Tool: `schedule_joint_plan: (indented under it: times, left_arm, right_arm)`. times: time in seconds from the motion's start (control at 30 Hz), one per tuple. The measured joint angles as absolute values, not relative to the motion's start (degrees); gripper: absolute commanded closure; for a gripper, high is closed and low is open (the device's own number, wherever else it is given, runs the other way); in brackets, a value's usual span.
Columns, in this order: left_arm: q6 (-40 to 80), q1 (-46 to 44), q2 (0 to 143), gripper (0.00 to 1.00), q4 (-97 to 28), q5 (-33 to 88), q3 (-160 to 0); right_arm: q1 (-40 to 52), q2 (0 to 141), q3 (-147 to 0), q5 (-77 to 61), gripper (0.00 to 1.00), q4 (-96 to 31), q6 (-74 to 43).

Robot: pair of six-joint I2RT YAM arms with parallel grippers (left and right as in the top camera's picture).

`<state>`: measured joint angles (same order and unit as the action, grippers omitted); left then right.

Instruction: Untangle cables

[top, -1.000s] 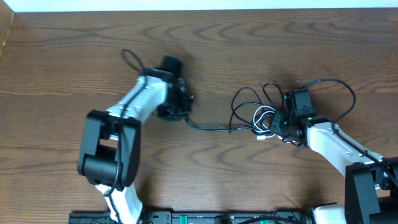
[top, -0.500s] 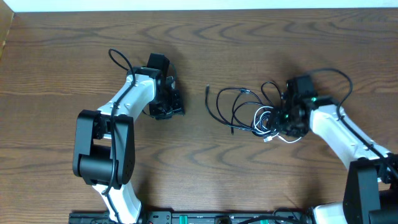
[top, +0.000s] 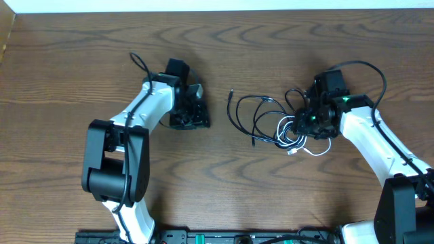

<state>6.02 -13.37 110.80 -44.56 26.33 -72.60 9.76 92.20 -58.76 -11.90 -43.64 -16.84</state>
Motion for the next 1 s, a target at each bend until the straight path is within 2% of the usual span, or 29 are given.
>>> schedule_joint_plan:
  times: [0.13,0.2,0.23,0.3,0.4,0.57,0.67,0.87,0.93,1.0]
  left_arm:
    - [4.0,-16.1,110.8,0.52,-44.7,27.5,-72.6]
    - [3.7,-17.0,110.8,0.51,-44.6,28.0,-72.6]
    - [3.8,-17.1,110.8,0.50,-44.6,28.1,-72.6]
    - [4.4,-17.0,110.8,0.49,-44.6,27.6,-72.6]
    - [6.4,-16.2,110.8,0.49,-44.5,24.8,-72.6]
    - [8.6,-13.6,110.8,0.49,-44.6,22.6,-72.6]
    - [9.2,-12.2,110.8,0.49,-44.7,22.0,-72.6]
    - [9.2,-11.6,110.8,0.49,-44.6,21.7,-72.6]
    - [9.2,-11.6,110.8,0.49,-44.7,21.7,-72.6]
    - [9.2,-11.6,110.8,0.49,-44.7,21.7,-72.6]
  right_arm:
    - [10.4,92.2,-58.7,-11.9,0.59,-44.3,-10.5]
    - [11.6,92.2,-58.7,-12.8,0.69,-44.4,-6.8]
    - [12.5,92.2,-58.7,-13.8,0.70,-44.4,-4.6]
    - [14.4,92.2,-58.7,-15.9,0.70,-44.6,-0.4]
    - [18.8,92.2,-58.7,-16.6,0.61,-44.9,5.2]
    - [25.3,92.2,-58.7,-7.7,0.55,-46.4,9.2]
    - [28.0,92.2,-58.7,-1.3,0.55,-46.9,10.2]
    - [30.7,92.2,-56.7,8.2,0.62,-46.9,13.0]
    - [30.8,92.2,-55.1,9.5,0.60,-46.0,14.0]
    - [30.8,92.2,-52.9,10.5,0.65,-43.4,14.7]
